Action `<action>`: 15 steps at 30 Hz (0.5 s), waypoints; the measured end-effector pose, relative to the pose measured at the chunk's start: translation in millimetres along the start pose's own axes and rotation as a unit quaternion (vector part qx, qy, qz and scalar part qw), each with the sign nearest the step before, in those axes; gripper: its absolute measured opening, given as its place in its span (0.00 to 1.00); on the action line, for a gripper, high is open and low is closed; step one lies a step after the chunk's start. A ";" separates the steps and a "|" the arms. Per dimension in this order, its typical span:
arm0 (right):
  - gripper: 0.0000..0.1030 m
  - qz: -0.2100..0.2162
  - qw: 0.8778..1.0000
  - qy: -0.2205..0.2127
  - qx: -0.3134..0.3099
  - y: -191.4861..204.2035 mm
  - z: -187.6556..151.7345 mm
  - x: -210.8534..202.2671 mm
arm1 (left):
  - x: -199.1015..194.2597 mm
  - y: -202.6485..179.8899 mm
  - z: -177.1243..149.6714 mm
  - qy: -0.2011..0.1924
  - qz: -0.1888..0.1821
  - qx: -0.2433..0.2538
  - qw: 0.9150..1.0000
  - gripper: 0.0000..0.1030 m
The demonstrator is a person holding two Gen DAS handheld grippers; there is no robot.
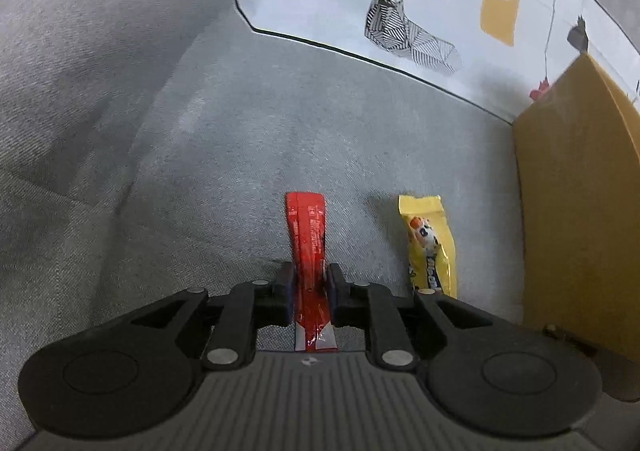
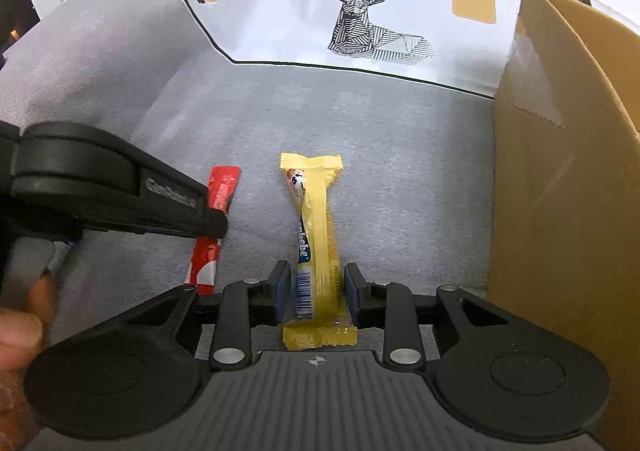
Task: Organize snacks
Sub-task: 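Lift the red stick and yellow wafer bar and carry both over the box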
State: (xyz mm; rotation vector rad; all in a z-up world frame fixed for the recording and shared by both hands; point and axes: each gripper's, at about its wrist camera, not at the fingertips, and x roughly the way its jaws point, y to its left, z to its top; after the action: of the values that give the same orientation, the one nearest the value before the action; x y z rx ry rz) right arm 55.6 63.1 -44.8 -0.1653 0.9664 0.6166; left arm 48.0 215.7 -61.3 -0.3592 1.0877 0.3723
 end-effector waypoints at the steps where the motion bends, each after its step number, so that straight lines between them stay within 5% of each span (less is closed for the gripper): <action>1: 0.31 0.000 1.000 0.000 -0.001 0.3 -0.1 0.4 | 0.2 -1.5 -0.2 0.000 0.003 0.006 1.000 0.17; 10: 0.26 -0.005 1.000 -0.008 -0.007 -0.7 0.1 -0.8 | -0.5 -6.7 1.3 -0.007 0.015 0.027 0.999 0.12; 15: 0.26 0.003 0.999 -0.050 0.000 -0.9 7.5 -21.6 | -21.3 -4.5 5.8 -0.046 0.003 0.014 0.999 0.12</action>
State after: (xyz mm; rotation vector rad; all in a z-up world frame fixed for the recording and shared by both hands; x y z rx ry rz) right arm 52.6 56.4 -23.2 -0.1306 0.8709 0.6256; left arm 45.8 211.9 -39.1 -0.3104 1.0042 0.3753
